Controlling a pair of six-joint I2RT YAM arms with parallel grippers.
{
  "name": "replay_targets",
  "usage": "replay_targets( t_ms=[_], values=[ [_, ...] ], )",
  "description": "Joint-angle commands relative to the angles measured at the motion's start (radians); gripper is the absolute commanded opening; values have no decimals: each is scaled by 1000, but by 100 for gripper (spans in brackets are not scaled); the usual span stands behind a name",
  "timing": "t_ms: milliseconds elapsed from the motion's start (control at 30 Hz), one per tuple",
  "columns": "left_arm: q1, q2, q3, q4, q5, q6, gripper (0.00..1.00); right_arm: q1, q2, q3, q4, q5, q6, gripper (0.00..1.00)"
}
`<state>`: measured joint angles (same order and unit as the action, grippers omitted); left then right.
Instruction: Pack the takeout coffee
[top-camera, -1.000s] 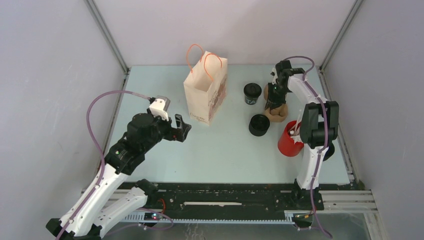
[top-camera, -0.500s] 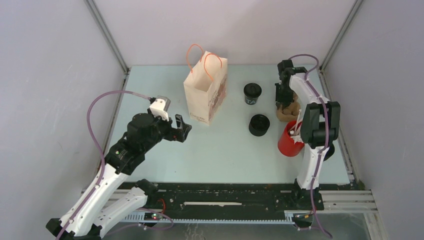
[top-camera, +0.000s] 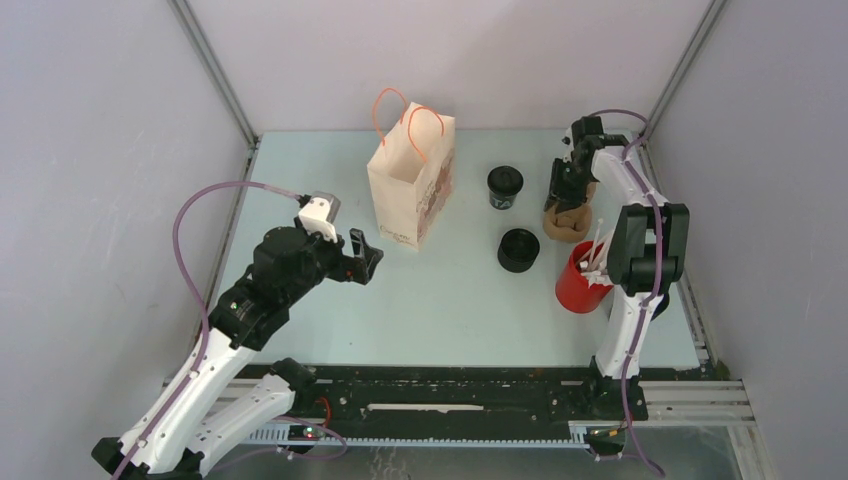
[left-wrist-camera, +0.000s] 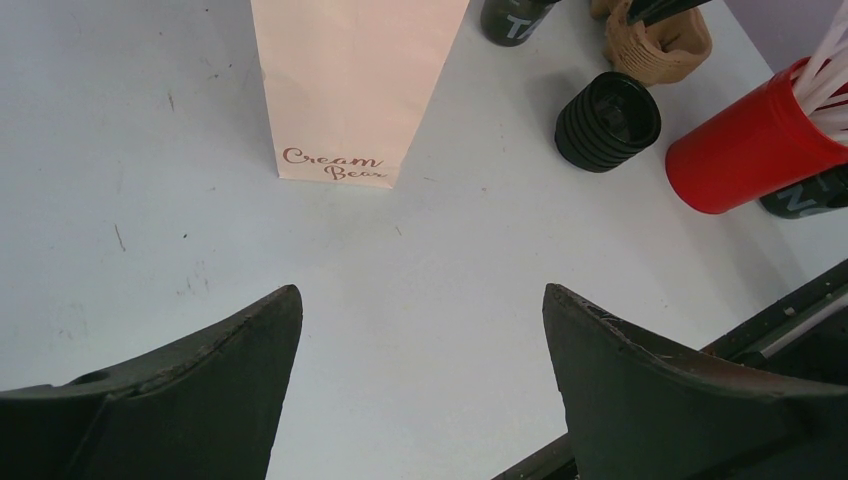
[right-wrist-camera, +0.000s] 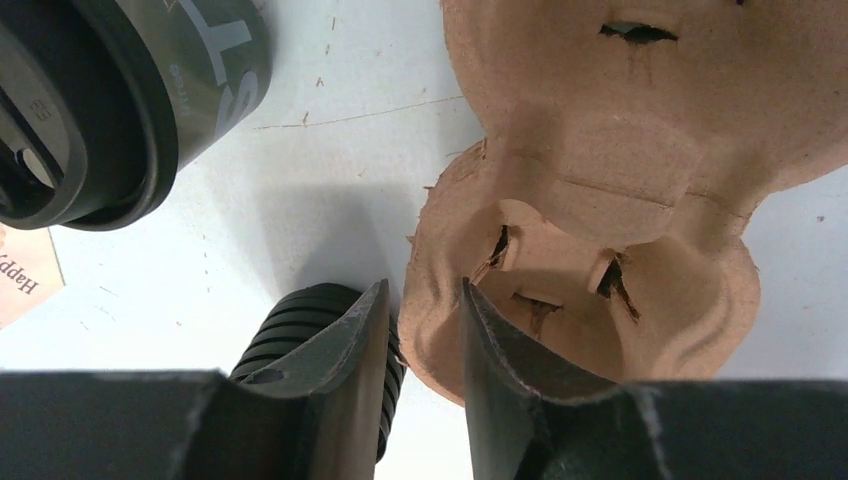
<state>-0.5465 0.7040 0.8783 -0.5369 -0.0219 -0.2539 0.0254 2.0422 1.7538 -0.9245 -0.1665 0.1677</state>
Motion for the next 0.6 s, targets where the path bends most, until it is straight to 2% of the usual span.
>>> replay_targets(
  t_ms=[0,67,133,300,467,567],
  values=[
    [8,-13,-33,36,6,4,95,-10,-27,2,17,-8,25,44],
    [8,-13,-33,36,4,4,95,1,-20,2,18,19,20,48],
    [8,-11,-33,37,4,4,95,7,-9,11,13,29,21,48],
    [8,-8,-34,37,4,4,95,5,12,25,12,34,29,39],
    [8,-7,-33,36,2,4,95,5,15,34,6,26,28,23],
    [8,-7,-33,35,2,4,95,10,-1,47,-22,26,27,4]
  ],
)
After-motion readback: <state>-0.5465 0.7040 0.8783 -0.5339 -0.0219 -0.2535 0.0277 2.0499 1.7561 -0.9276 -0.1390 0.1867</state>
